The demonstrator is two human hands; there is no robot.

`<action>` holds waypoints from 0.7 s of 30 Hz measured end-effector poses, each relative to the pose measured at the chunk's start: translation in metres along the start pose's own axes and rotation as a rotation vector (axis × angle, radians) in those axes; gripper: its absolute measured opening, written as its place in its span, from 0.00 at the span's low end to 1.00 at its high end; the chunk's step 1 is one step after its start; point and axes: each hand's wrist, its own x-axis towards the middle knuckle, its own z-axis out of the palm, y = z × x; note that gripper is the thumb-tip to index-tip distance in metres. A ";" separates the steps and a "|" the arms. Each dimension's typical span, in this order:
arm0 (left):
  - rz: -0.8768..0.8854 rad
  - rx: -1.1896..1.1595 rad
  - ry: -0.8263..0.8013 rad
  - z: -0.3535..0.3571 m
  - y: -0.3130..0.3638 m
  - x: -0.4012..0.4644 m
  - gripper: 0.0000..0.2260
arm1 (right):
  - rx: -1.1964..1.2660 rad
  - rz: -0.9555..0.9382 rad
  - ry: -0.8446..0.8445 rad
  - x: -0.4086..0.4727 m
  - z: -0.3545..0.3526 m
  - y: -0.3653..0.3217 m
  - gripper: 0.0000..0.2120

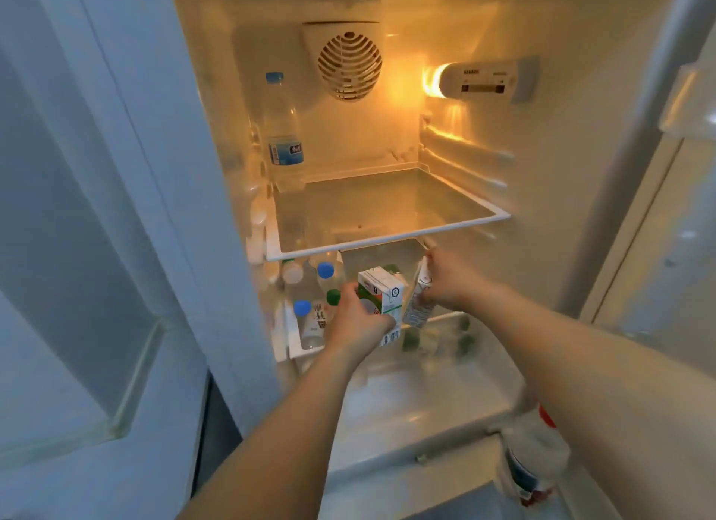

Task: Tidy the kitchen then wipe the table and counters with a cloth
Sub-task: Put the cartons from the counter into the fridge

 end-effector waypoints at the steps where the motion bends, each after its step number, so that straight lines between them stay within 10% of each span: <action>1: -0.012 -0.040 -0.002 0.004 -0.001 0.009 0.32 | 0.030 0.005 0.022 0.007 0.002 0.003 0.30; 21: 0.072 -0.104 0.030 0.030 -0.036 0.140 0.32 | 0.184 -0.025 0.099 0.108 0.061 0.046 0.40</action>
